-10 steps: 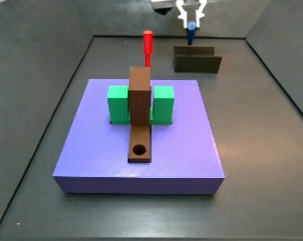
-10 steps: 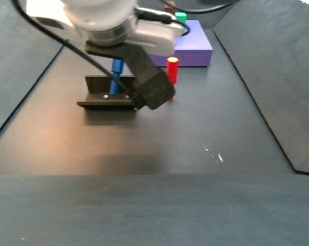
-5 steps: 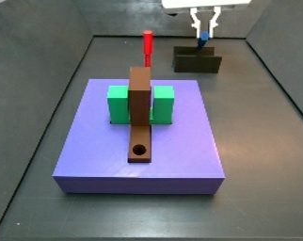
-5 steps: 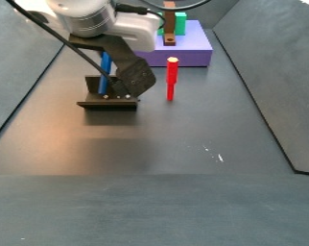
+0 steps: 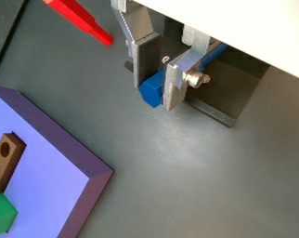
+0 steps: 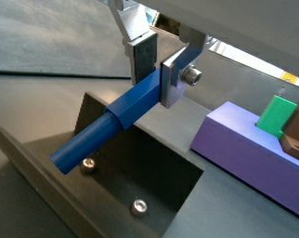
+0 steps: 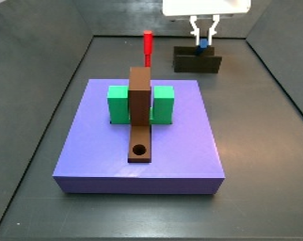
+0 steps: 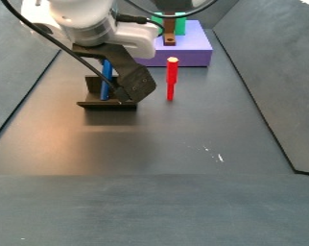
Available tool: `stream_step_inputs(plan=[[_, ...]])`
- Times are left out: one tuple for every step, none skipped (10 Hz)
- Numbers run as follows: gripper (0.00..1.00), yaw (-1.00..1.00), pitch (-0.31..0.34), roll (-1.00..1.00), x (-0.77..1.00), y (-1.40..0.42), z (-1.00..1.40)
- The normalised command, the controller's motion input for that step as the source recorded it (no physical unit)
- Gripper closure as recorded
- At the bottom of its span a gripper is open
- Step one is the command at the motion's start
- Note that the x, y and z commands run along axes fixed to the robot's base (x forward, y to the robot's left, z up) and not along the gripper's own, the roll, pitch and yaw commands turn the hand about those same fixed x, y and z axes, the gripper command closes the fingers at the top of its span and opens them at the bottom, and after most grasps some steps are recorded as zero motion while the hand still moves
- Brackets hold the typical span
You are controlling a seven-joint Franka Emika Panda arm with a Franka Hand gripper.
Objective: Pick up the blue object. Move up. Place the blue object on the fixture. Regrasp the blue object. Move to above the board. Insert the blue object.
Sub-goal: Place the blue object on the fixture.
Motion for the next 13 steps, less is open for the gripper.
stream_step_inputs(plan=[[1.00,0.04,0.000,-0.07,0.00,0.00,-0.14],[1.00,0.05,0.000,-0.11,0.00,0.00,-0.12],[1.00,0.06,0.000,-0.18,0.00,0.00,-0.11],[1.00,0.11,0.000,-0.37,0.05,0.00,0.00],[1.00,0.10,0.003,-0.37,0.08,0.00,0.00],[1.00,0.08,0.000,-0.31,0.07,0.00,-0.01],[1.00,0.07,0.000,-0.21,0.05,0.00,-0.06],[1.00,0.05,0.000,-0.05,0.03,0.00,-0.11],[1.00,0.02,0.000,0.00,0.02,0.00,-0.14],[1.00,0.01,0.000,0.00,0.00,0.02,-0.15],[1.00,0.00,0.000,0.00,0.00,0.07,-0.15],[1.00,0.00,0.000,0.00,0.00,0.08,-0.15],[1.00,0.00,0.000,0.00,0.00,0.08,-0.17]])
